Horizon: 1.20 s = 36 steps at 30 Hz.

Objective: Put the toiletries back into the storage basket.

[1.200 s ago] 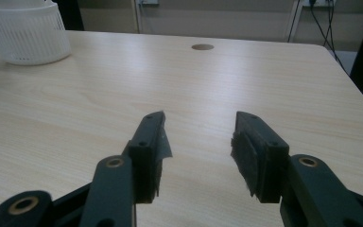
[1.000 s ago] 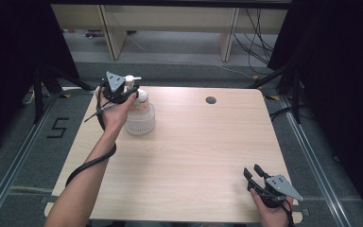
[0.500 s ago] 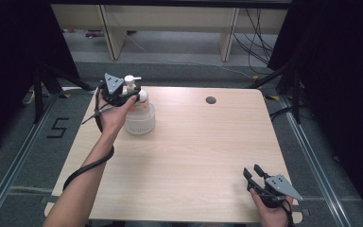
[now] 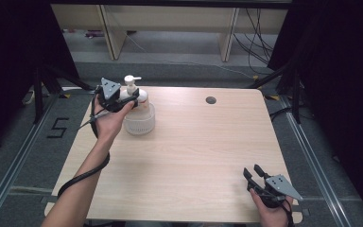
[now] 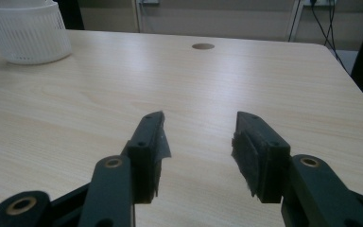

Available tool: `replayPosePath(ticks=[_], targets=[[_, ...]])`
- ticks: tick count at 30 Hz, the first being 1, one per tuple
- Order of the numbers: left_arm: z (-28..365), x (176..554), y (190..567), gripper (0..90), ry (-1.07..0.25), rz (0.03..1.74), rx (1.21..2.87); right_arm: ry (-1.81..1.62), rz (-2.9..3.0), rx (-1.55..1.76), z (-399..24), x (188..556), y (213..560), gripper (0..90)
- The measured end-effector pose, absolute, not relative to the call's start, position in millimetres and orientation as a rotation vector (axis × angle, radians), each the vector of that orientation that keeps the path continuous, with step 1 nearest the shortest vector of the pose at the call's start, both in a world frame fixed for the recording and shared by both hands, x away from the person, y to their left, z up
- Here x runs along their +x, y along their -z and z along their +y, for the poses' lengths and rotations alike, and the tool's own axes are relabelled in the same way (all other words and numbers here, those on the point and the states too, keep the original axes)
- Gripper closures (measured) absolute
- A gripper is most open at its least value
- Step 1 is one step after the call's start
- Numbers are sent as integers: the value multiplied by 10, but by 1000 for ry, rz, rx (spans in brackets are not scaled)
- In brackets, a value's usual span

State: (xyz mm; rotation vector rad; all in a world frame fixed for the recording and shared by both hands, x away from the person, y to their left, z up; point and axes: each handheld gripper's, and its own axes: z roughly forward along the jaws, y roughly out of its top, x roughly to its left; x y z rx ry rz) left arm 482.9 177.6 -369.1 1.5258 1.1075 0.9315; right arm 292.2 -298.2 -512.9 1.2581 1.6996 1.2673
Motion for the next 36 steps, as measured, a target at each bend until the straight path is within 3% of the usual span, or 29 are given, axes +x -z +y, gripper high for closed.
replayPosePath(ticks=[36], targets=[[2004, 4084, 4067, 258, -882, 1049, 1559, -1331, 1680, 1262, -2970, 2936, 5144, 532]])
